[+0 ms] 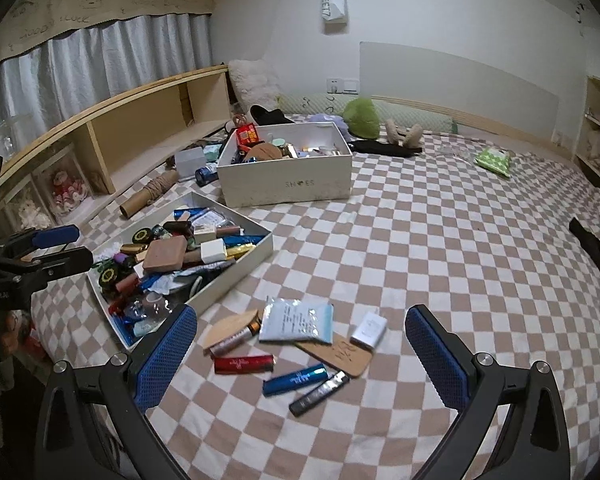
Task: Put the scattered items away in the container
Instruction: 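Move both open grippers back over the remaining items on the bed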
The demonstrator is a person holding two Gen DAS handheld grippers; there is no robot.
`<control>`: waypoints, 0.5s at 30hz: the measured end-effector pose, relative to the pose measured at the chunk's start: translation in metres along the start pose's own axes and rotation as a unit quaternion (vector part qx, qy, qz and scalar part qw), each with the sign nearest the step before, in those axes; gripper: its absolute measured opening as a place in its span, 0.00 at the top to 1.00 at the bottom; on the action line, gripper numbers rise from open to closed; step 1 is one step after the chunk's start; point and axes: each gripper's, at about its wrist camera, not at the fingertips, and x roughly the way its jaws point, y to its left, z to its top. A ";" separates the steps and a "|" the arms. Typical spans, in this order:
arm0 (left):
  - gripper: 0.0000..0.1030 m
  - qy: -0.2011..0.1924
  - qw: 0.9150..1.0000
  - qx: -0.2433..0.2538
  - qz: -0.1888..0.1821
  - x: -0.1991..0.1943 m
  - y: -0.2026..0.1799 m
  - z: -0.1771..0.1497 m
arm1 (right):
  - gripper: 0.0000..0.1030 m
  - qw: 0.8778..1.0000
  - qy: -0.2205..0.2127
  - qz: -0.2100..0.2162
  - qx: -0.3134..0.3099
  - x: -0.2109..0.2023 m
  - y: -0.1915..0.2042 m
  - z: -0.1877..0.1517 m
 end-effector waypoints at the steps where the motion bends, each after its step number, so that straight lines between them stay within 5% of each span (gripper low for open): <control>1: 0.09 0.000 1.000 0.000 -0.001 0.000 -0.002 -0.002 | 0.00 1.000 0.000 0.001 0.002 -0.001 -0.001 -0.002; 15: 0.09 0.007 1.000 0.008 0.009 0.001 -0.014 -0.018 | 0.00 1.000 0.008 0.013 0.011 -0.003 -0.003 -0.022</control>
